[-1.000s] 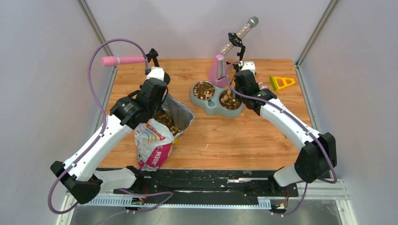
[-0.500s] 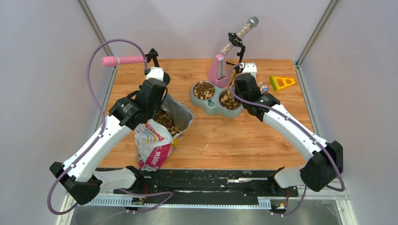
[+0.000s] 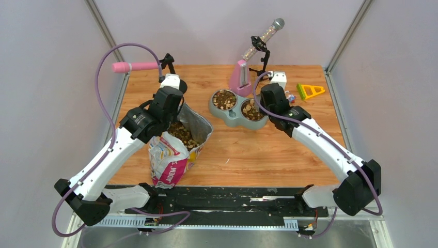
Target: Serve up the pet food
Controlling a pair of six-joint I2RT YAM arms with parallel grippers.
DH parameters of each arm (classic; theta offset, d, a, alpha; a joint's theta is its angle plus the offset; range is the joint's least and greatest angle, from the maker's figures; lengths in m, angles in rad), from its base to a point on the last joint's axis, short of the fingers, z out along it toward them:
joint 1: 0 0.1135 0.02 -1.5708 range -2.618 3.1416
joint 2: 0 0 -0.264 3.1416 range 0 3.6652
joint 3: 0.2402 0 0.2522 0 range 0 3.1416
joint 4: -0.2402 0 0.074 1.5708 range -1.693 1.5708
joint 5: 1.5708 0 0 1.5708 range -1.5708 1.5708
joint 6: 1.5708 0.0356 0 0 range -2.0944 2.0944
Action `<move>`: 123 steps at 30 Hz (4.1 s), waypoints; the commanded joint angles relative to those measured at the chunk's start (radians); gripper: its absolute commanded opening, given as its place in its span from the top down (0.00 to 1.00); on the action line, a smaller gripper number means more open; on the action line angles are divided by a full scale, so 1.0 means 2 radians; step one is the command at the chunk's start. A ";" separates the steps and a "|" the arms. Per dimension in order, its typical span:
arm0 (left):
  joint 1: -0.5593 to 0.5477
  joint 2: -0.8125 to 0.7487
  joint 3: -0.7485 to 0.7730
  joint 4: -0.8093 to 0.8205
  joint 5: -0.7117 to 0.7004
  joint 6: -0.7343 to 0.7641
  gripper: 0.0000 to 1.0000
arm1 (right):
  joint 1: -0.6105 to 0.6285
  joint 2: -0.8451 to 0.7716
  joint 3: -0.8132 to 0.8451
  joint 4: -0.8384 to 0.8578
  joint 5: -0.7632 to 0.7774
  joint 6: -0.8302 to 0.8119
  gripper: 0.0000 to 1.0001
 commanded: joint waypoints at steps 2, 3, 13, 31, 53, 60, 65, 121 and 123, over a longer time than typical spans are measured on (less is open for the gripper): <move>0.000 -0.038 0.020 0.100 -0.031 0.002 1.00 | -0.008 -0.021 0.017 -0.014 -0.024 0.039 1.00; 0.000 -0.038 0.018 0.101 -0.033 0.003 1.00 | -0.005 -0.028 0.008 0.005 -0.015 0.030 1.00; 0.000 -0.030 0.020 0.098 -0.026 0.000 1.00 | -0.034 -0.063 -0.051 0.065 -0.043 0.052 1.00; 0.000 -0.036 0.019 0.100 -0.018 -0.007 1.00 | -0.125 -0.279 -0.161 0.141 -0.282 0.292 1.00; 0.000 -0.036 0.021 0.100 -0.016 -0.001 1.00 | -0.029 -0.107 0.066 0.008 -0.563 0.182 1.00; 0.000 -0.040 0.020 0.100 -0.011 -0.003 1.00 | 0.083 -0.022 0.155 -0.088 -0.392 0.129 1.00; 0.000 -0.040 0.019 0.101 -0.012 -0.003 1.00 | 0.174 0.084 0.264 -0.171 -0.259 0.068 1.00; 0.000 -0.032 0.016 0.104 -0.012 -0.003 1.00 | 0.062 -0.066 -0.111 0.293 -0.481 0.377 1.00; 0.000 -0.033 0.016 0.104 -0.012 -0.004 1.00 | 0.056 -0.080 -0.129 0.314 -0.475 0.389 1.00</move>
